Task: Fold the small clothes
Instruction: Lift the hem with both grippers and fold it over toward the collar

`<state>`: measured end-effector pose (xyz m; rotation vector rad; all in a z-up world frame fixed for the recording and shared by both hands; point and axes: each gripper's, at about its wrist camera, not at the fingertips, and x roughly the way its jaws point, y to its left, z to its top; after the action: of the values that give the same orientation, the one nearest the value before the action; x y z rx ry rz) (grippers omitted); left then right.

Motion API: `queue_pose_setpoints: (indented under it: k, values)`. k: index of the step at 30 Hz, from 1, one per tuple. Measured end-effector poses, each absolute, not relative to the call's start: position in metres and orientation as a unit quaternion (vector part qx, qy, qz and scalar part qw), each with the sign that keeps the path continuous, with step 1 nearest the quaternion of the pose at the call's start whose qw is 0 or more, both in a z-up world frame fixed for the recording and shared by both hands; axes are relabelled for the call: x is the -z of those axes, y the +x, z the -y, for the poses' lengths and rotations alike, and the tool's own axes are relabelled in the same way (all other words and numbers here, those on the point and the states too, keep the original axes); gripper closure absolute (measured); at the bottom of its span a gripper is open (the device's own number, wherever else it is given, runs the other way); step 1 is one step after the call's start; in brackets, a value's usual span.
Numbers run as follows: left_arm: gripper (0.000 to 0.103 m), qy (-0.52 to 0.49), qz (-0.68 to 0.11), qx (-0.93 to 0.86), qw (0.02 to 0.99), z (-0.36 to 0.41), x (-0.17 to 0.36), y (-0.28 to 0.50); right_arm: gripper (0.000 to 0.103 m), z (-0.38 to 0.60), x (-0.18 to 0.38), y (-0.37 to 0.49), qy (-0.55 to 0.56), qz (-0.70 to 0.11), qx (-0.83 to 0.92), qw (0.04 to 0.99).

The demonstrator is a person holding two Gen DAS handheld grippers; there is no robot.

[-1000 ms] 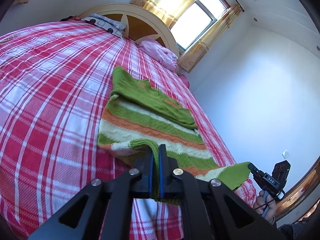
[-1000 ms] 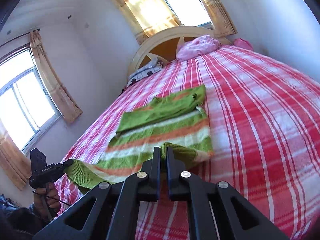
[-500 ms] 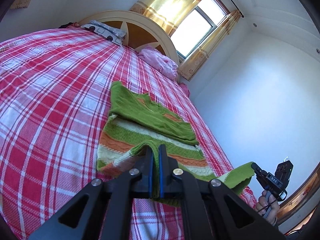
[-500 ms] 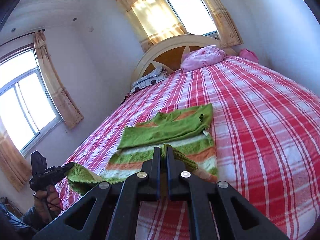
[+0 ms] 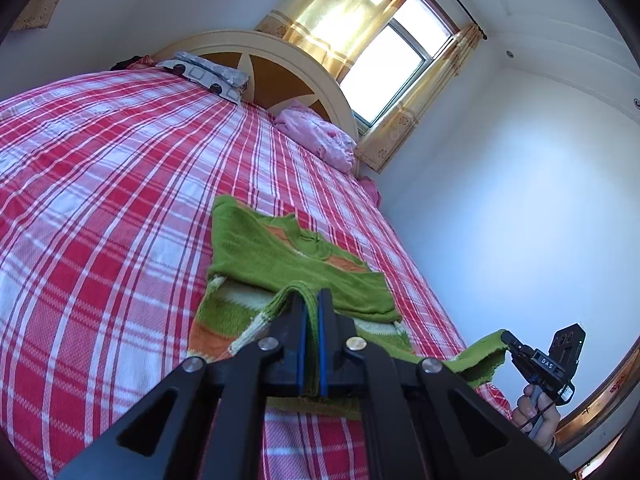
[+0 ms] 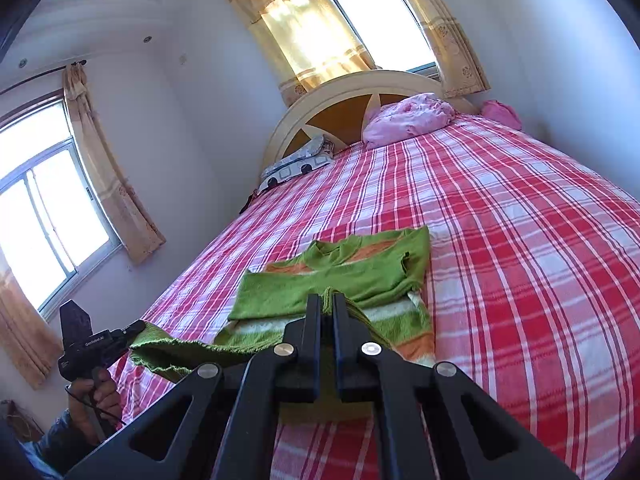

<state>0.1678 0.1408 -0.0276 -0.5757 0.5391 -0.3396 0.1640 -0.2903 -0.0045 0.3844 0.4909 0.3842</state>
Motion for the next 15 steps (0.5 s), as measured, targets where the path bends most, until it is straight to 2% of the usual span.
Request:
queue_pose_setpoints:
  k: [15]
  values:
    - [0.098,-0.267,-0.259,0.156,0.915,-0.145,0.013,0.225,0.099,0.290,-0.013,0.231,0.167,-0.240,-0.170,0.941]
